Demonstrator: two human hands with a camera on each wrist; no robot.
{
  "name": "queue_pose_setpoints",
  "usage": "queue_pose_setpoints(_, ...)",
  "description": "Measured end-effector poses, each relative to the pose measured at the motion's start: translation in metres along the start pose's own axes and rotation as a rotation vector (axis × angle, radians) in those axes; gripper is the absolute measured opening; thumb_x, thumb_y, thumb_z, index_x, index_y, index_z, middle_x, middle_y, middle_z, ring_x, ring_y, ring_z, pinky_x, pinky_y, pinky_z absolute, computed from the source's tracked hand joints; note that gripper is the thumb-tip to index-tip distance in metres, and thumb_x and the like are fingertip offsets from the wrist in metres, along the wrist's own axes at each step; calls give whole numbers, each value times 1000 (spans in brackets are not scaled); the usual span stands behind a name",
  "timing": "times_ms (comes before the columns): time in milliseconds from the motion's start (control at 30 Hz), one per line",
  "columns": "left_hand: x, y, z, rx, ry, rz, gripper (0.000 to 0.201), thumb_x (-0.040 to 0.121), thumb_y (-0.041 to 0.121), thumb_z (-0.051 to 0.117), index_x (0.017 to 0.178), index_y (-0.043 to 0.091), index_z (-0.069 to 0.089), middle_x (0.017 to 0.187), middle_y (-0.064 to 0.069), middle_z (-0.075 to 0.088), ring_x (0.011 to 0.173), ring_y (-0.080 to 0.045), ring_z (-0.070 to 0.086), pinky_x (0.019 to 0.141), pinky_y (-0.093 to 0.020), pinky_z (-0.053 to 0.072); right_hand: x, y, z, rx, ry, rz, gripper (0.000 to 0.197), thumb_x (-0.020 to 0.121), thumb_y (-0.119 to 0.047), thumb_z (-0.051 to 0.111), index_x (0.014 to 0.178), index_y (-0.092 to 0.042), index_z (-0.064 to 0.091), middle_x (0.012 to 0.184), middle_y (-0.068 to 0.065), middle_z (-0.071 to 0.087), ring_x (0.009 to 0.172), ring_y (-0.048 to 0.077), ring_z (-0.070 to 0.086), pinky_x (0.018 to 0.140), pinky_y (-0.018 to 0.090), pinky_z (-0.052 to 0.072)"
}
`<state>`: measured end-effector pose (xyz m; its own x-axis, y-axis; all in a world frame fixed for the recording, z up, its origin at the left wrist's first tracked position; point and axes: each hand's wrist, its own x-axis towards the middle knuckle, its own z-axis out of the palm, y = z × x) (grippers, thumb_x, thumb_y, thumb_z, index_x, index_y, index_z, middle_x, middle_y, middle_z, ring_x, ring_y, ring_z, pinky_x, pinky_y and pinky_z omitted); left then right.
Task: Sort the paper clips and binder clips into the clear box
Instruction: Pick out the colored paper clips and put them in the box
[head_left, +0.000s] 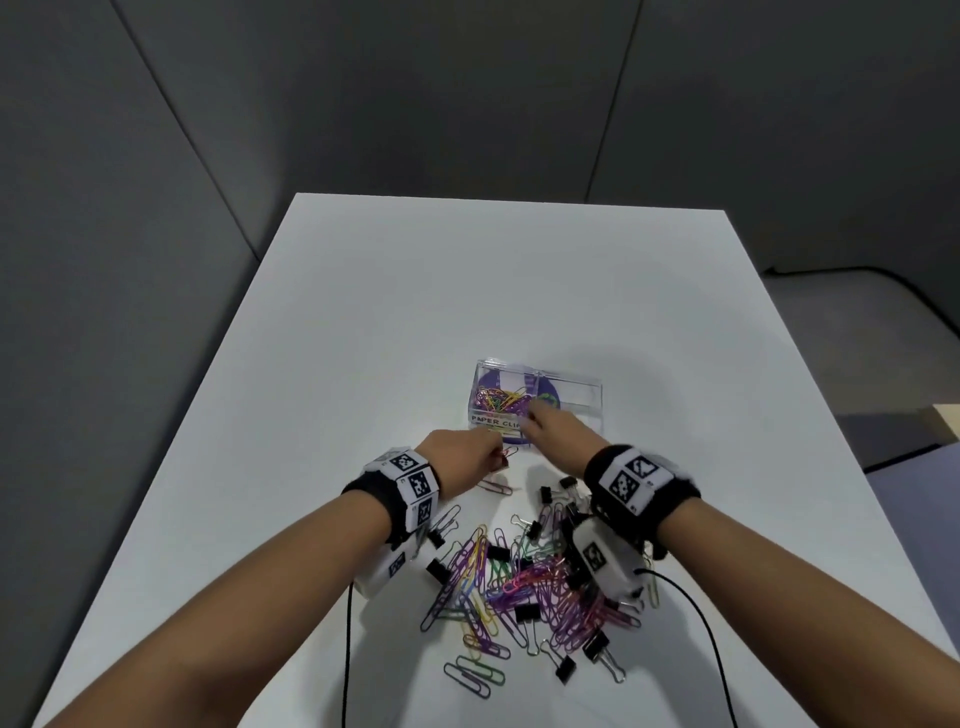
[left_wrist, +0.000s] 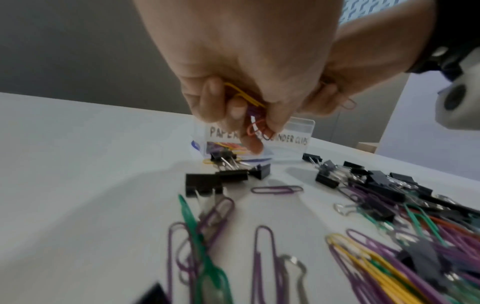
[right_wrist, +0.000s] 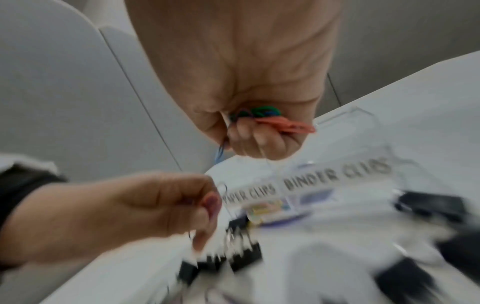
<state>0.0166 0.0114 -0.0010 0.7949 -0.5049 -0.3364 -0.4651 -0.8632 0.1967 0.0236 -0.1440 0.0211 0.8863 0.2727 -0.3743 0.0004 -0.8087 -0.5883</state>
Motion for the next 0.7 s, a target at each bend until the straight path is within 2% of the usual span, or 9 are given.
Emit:
queue_pose_setpoints(67, -1, -8, -6, -26, -30, -1, 29, 101, 29, 32, 118, 11, 49, 112, -10, 65, 97, -29, 62, 75, -32, 44, 17, -14, -12, 139, 100, -52, 17, 100, -18, 30, 88, -9, 38, 78, 6, 48, 72, 20, 41, 66, 29, 31)
queue_pose_setpoints(133, -3, -16, -9, -55, -57, 6, 30, 102, 28, 32, 123, 15, 49, 114, -8, 66, 100, -29, 62, 78, -32, 45, 36, -30, -22, 238, 170, -97, 15, 100, -17, 29, 88, -9, 36, 69, -1, 40, 61, 15, 35, 58, 31, 28)
queue_pose_setpoints(267, -8, -33, -15, -92, -74, -20, 32, 102, 26, 31, 126, 15, 49, 116, -9, 64, 103, -27, 60, 80, -32, 45, 62, -47, -26, 225, 170, -127, 12, 100, -14, 28, 90, -9, 34, 70, 1, 40, 56, 13, 37, 53, 28, 30)
queue_pose_setpoints(333, -10, -44, -17, -110, -73, -41, 32, 101, 24, 32, 125, 14, 50, 117, -9, 63, 105, -27, 59, 84, -34, 46, 69, -42, -21, 125, 135, -94, 9, 98, -10, 31, 92, -9, 37, 77, 5, 46, 62, 19, 43, 60, 30, 33)
queue_pose_setpoints(433, -14, -59, -22, -115, -68, -69, 30, 101, 23, 33, 122, 14, 53, 118, -8, 62, 106, -25, 58, 86, -34, 45, 65, -29, -16, -157, 17, -40, 18, 95, -7, 35, 103, -3, 51, 102, 18, 60, 93, 31, 55, 78, 35, 39)
queue_pose_setpoints(500, -14, -65, -27, -119, -49, -72, 30, 100, 22, 34, 122, 13, 54, 119, -8, 61, 107, -25, 57, 86, -34, 44, 58, -23, -16, -235, -17, -72, 27, 94, -7, 38, 116, -2, 53, 120, 15, 60, 109, 30, 55, 89, 35, 42)
queue_pose_setpoints(600, -3, -61, -38, -119, 0, -60, 30, 101, 23, 35, 120, 12, 55, 117, -9, 60, 106, -25, 57, 85, -34, 44, 47, -16, -20, -176, 71, -147, 30, 92, -5, 41, 118, -6, 55, 121, 12, 61, 109, 29, 57, 92, 37, 45)
queue_pose_setpoints(700, 16, -43, -50, -106, 69, -42, 30, 100, 24, 34, 118, 12, 56, 115, -9, 58, 105, -26, 57, 82, -34, 43, 37, -4, -22, -162, 137, -164, 25, 90, -6, 42, 105, -7, 62, 106, 12, 66, 95, 27, 61, 84, 39, 49)
